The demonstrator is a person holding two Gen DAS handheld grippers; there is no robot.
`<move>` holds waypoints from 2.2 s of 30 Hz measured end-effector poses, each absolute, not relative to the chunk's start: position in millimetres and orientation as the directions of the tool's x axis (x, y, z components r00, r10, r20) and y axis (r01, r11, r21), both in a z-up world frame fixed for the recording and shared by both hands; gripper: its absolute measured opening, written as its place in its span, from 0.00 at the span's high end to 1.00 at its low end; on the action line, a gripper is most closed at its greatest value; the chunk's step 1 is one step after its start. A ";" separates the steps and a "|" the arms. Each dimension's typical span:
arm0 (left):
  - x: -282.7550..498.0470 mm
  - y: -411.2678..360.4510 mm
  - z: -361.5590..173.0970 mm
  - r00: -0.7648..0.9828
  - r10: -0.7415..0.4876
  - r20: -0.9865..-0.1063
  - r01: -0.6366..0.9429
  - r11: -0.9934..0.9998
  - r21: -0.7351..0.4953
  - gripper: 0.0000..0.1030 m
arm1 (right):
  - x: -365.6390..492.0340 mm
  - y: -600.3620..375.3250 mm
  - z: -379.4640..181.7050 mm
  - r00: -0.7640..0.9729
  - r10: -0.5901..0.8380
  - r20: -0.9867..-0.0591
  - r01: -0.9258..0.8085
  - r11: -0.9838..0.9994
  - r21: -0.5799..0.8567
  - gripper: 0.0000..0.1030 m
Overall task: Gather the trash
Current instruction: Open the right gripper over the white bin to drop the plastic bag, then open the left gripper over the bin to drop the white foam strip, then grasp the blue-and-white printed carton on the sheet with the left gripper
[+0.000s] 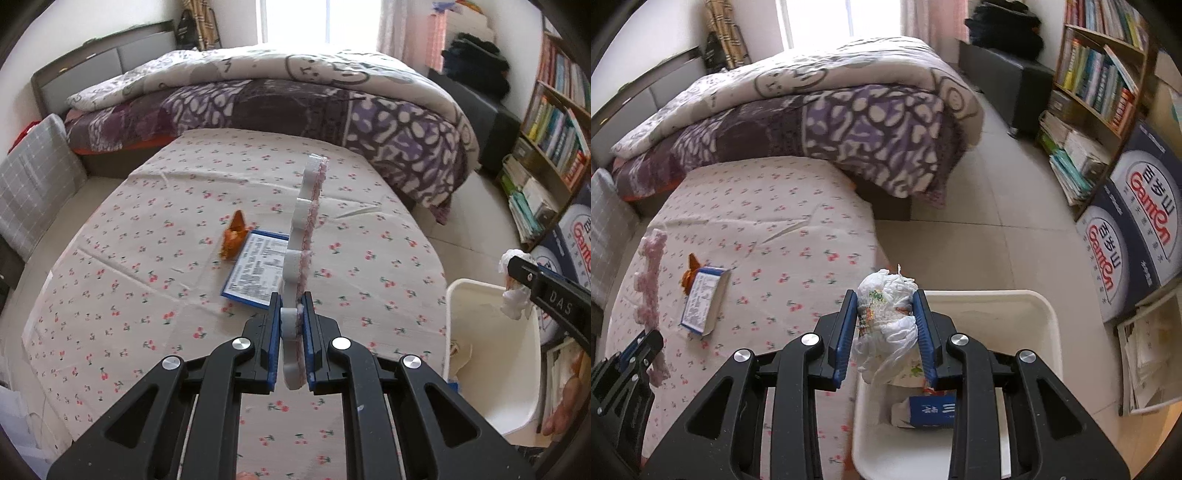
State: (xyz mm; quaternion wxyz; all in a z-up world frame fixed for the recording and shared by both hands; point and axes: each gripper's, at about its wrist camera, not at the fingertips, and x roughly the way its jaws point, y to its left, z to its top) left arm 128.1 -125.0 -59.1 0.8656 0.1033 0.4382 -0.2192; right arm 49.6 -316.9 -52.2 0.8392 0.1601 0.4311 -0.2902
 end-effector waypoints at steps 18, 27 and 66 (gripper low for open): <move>87.4 -191.8 -62.6 0.471 -0.358 -0.806 0.598 0.802 -0.007 0.89 | 2.3 -377.1 -51.7 0.398 -0.396 -0.827 0.742 0.670 0.036 0.68; 68.1 -221.1 -65.7 0.440 -0.385 -0.811 0.645 0.764 -0.013 0.89 | -21.3 -400.5 -49.7 0.370 -0.432 -0.822 0.799 0.600 0.044 0.34; 162.7 -185.3 -114.3 0.407 -0.174 -0.897 0.498 0.865 0.058 0.21 | 6.4 -391.3 -61.2 0.351 -0.378 -0.857 0.808 0.585 0.073 0.07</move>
